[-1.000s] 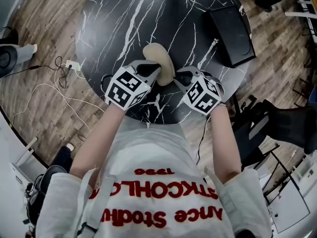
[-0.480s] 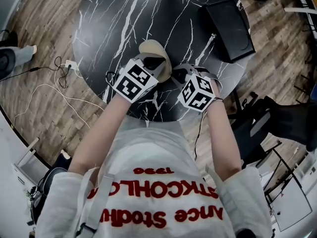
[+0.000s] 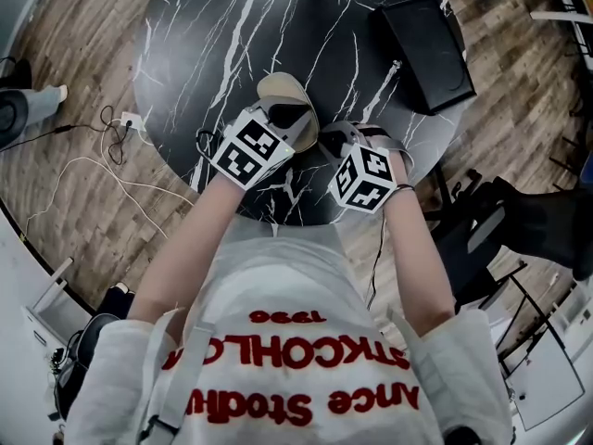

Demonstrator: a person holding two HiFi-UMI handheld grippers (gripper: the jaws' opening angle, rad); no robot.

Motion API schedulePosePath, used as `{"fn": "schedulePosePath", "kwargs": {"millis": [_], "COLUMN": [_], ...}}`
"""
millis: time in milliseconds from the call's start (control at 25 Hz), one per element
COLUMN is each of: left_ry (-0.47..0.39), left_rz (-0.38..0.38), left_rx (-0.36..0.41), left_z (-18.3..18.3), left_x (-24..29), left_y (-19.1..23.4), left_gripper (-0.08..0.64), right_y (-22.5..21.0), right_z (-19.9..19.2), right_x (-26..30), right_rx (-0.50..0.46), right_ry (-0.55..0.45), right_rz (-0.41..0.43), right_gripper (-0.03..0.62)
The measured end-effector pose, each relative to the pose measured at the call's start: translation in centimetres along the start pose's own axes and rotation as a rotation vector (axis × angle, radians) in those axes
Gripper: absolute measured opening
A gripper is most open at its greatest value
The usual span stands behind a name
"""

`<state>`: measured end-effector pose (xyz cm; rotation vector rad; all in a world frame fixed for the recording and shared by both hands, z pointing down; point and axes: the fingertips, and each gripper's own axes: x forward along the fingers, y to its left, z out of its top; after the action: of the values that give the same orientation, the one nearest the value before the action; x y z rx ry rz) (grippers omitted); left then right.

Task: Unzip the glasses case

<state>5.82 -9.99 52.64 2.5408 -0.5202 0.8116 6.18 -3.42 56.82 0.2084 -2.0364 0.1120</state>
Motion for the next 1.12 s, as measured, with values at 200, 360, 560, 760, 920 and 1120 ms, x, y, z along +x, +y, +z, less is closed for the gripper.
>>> {"fn": "schedulePosePath", "kwargs": {"millis": [200,360,560,760,920,1120], "left_ry": [-0.005,-0.006,-0.009,-0.011,-0.013,-0.042], "left_rz": [-0.001,-0.001,0.0,0.002,0.006,-0.011], "left_rx": [0.008,0.009,0.009,0.012,0.009,-0.021], "left_z": [0.0,0.0,0.0,0.1,0.1,0.1], "left_x": [0.0,0.0,-0.1,-0.1,0.0,-0.2], "left_y": [-0.1,-0.1,-0.1,0.0,0.1,0.2], "left_gripper": [0.005,0.005,0.003,0.003,0.005,0.005], "right_y": [0.7,1.1,1.8,3.2,3.6,2.7], "right_z": [0.0,0.2,0.4,1.4,1.6,1.8], "right_x": [0.0,0.1,0.3,1.0,1.3,0.2], "right_rx": [0.036,0.114,0.241,0.275,0.367,0.441], "right_ry": [-0.017,-0.054,-0.106,-0.129,-0.16,-0.21], "right_rz": [0.002,-0.018,-0.042,-0.032,-0.073,-0.08], "right_gripper": [0.032,0.032,0.028,0.021,0.021,0.021]}}
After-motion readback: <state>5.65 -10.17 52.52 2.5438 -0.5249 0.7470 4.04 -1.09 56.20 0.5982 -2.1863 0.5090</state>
